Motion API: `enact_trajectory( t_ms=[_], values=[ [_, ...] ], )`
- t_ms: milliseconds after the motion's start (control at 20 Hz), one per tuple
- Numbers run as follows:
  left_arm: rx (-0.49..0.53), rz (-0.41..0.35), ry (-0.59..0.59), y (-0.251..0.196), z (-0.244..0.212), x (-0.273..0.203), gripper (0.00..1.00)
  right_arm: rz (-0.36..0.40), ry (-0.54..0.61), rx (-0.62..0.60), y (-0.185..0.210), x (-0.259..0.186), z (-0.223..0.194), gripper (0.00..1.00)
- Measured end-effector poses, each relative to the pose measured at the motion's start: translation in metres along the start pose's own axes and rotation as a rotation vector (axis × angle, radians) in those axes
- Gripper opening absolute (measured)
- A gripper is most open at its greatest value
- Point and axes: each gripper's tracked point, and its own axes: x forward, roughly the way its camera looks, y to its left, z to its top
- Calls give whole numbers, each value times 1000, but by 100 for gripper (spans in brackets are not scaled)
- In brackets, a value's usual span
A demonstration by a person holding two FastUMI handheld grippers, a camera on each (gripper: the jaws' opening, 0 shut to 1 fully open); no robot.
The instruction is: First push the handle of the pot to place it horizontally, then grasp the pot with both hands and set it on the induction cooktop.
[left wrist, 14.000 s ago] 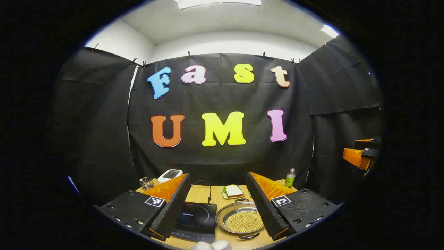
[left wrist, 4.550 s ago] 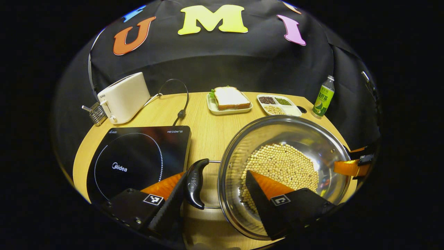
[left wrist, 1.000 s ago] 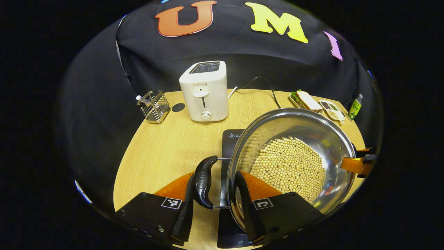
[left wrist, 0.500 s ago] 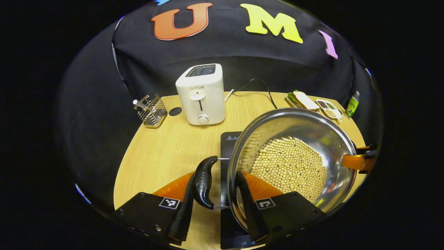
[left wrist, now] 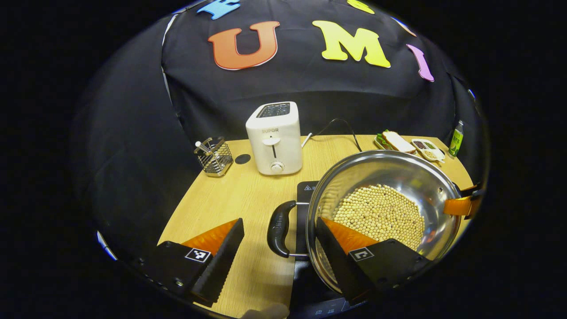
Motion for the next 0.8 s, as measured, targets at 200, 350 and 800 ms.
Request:
enact_trajectory(
  t_ms=[200, 350, 800],
  values=[
    [12, 23, -37, 5, 9, -8, 97, -4, -72, -64, -1, -16, 15, 85],
    [16, 61, -57, 12, 15, -13, 97, -4, -94, -90, -2, -25, 18, 83],
    [-25, 58, -204, -20, 62, -92, 96, -2, -258, -194, -22, -92, 43, 82]
  ],
)
